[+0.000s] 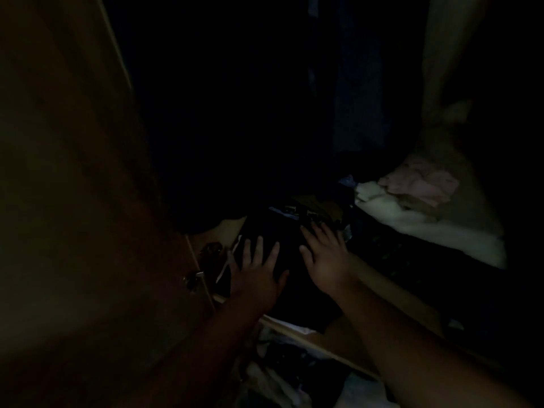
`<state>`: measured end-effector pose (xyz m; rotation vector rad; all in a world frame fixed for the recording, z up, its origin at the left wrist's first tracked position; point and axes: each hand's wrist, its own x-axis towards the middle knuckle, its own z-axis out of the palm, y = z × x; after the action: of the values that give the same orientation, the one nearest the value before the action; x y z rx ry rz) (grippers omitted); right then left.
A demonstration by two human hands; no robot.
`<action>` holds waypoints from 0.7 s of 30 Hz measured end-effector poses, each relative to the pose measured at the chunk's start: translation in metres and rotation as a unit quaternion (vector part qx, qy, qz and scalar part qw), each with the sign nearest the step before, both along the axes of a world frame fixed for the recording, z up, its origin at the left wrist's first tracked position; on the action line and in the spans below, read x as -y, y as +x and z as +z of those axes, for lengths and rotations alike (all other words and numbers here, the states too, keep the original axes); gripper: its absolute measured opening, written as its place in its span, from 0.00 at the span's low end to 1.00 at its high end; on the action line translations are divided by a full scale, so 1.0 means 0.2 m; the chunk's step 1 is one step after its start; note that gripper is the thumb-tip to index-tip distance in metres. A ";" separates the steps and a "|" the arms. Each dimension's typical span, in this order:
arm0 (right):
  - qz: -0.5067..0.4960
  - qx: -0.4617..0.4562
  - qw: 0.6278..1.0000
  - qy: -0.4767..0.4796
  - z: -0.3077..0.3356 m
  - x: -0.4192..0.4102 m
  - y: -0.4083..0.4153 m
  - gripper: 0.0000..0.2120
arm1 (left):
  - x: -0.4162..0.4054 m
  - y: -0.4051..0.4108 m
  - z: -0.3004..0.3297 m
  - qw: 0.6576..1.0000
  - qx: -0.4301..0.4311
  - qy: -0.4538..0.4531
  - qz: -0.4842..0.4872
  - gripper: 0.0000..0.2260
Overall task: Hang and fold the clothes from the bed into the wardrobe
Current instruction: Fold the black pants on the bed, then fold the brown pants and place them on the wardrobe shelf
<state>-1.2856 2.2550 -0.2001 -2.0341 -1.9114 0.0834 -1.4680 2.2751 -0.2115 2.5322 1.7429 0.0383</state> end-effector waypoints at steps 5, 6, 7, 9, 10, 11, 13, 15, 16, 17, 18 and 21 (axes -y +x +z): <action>-0.140 -0.052 0.985 0.082 0.06 0.49 -0.02 0.26 | 0.22 0.12 0.16 0.989 0.085 0.005 -0.120 0.29; -0.163 -0.055 0.982 0.080 0.06 0.61 -0.02 0.27 | 0.29 0.15 0.16 0.984 0.081 0.009 -0.157 0.29; -0.186 -0.058 0.978 0.074 0.06 0.74 -0.02 0.28 | 0.35 0.19 0.16 0.979 0.076 0.010 -0.190 0.30; -0.224 -0.051 0.972 0.055 0.06 0.98 0.00 0.29 | 0.47 0.26 0.14 0.970 0.066 0.004 -0.232 0.30; -0.247 -0.035 0.967 0.045 0.06 1.10 0.01 0.29 | 0.53 0.30 0.14 0.967 0.067 -0.005 -0.245 0.30; -0.274 -0.017 0.961 0.029 0.05 1.22 0.01 0.29 | 0.60 0.33 0.15 0.963 0.073 -0.016 -0.259 0.29; -0.325 0.006 0.946 -0.018 0.05 1.45 -0.01 0.29 | 0.74 0.37 0.14 0.952 0.090 -0.032 -0.292 0.30; -0.365 0.010 0.929 -0.051 0.05 1.70 -0.06 0.29 | 0.92 0.37 0.13 0.934 0.109 -0.030 -0.339 0.31; -0.375 0.004 0.924 -0.073 0.05 1.79 -0.09 0.30 | 1.00 0.35 0.12 0.928 0.115 -0.034 -0.354 0.33; -0.383 -0.002 0.919 -0.091 0.04 1.87 -0.12 0.31 | 1.06 0.33 0.12 0.925 0.117 -0.044 -0.360 0.34; -0.399 -0.004 0.911 -0.101 0.05 1.99 -0.15 0.31 | 1.16 0.31 0.10 0.920 0.113 -0.053 -0.372 0.34; -0.460 -0.012 0.882 -0.099 0.10 2.37 -0.28 0.29 | 1.52 0.27 0.10 0.897 0.089 -0.055 -0.429 0.33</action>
<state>-1.3416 1.7817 -0.1807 -2.8303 -0.7649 0.0631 -1.4131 1.9702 -0.1908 2.8412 0.4423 0.1123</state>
